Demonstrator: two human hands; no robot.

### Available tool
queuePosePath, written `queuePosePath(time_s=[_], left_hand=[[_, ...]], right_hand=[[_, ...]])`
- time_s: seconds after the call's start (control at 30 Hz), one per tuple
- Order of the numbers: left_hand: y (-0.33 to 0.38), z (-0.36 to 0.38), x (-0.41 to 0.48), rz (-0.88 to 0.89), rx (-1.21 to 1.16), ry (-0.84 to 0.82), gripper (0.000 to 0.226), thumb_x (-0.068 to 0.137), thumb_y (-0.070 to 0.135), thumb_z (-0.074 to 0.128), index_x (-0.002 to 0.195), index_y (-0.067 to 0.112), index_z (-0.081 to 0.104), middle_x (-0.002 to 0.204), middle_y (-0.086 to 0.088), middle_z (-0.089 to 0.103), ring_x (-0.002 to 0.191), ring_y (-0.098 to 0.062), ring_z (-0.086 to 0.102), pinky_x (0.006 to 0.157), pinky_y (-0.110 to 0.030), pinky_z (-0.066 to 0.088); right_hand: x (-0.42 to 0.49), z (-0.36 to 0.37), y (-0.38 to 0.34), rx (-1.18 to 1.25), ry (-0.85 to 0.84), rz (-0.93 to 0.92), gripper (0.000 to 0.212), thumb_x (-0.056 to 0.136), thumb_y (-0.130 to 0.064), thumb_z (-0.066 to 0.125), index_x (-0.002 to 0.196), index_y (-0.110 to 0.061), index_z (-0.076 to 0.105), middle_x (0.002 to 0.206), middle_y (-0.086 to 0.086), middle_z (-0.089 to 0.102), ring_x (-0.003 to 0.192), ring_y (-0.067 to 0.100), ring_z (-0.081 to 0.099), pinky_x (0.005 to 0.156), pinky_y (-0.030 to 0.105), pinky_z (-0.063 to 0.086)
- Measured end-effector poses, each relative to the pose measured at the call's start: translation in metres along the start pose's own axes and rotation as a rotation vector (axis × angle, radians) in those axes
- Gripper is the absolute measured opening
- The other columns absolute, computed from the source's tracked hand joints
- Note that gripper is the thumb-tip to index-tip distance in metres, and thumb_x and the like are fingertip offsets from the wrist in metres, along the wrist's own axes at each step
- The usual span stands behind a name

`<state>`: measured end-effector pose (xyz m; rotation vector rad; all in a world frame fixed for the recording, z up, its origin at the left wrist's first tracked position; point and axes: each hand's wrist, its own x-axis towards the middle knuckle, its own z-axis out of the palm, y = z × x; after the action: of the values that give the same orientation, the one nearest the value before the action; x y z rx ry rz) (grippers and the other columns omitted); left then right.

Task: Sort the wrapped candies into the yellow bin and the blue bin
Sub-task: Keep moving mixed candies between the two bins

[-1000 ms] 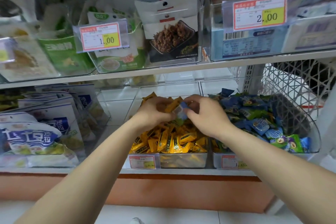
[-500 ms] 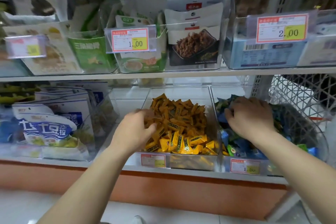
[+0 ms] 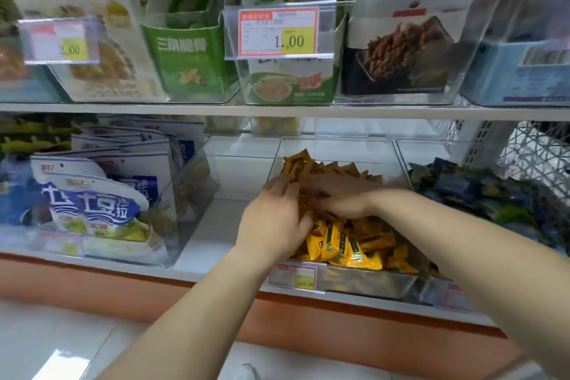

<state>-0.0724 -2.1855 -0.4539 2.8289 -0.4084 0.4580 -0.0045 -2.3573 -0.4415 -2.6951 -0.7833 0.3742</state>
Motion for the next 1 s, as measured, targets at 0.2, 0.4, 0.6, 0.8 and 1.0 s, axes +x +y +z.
queuePosePath(time_s=[0.2,0.4,0.6,0.8,1.0], left_hand=[[0.012,0.027,0.008,-0.030,-0.030,-0.167,0.072,0.093,0.056,0.046,0.151,0.016,0.030,0.160,-0.010,0.026,0.148,-0.033,0.020,0.112,-0.045,0.034],[0.017,0.037,0.012,0.010,0.017,-0.284,0.060,0.088,0.065,0.030,0.133,0.033,0.053,0.140,0.002,0.055,0.130,-0.026,0.044,0.109,-0.042,0.029],[0.013,0.029,0.005,0.043,-0.093,-0.326,0.061,0.085,0.070,0.032,0.132,0.039,0.054,0.138,0.009,0.057,0.129,-0.023,0.046,0.106,-0.040,0.037],[0.012,0.034,0.004,0.023,-0.065,-0.321,0.061,0.088,0.072,0.035,0.136,0.038,0.051,0.140,0.007,0.055,0.129,-0.024,0.047,0.108,-0.043,0.031],[0.009,0.039,0.005,0.005,-0.104,-0.314,0.062,0.088,0.073,0.034,0.138,0.040,0.049,0.146,0.010,0.049,0.134,-0.022,0.041,0.112,-0.044,0.022]], right_hand=[[-0.037,-0.013,0.040,-0.478,-0.188,0.109,0.045,0.092,-0.062,0.034,0.129,-0.044,0.053,0.126,-0.005,0.063,0.114,0.022,0.058,0.090,0.036,0.048],[-0.034,-0.039,0.033,-0.463,-0.162,0.202,0.031,0.092,-0.053,0.040,0.105,-0.035,0.062,0.106,-0.008,0.065,0.093,0.017,0.061,0.079,0.035,0.051],[0.025,-0.027,0.037,-0.012,-0.001,0.080,0.043,0.101,-0.031,0.051,0.144,-0.035,0.048,0.148,-0.005,0.048,0.132,0.016,0.046,0.101,0.032,0.037],[0.019,-0.020,0.055,-0.353,-0.112,0.195,0.048,0.097,-0.061,0.041,0.139,-0.040,0.048,0.139,-0.001,0.055,0.120,0.021,0.056,0.096,0.042,0.048],[0.015,-0.041,0.054,-0.467,-0.080,0.275,0.035,0.091,-0.059,0.053,0.079,-0.027,0.062,0.071,-0.008,0.055,0.064,0.006,0.053,0.053,0.026,0.033]])
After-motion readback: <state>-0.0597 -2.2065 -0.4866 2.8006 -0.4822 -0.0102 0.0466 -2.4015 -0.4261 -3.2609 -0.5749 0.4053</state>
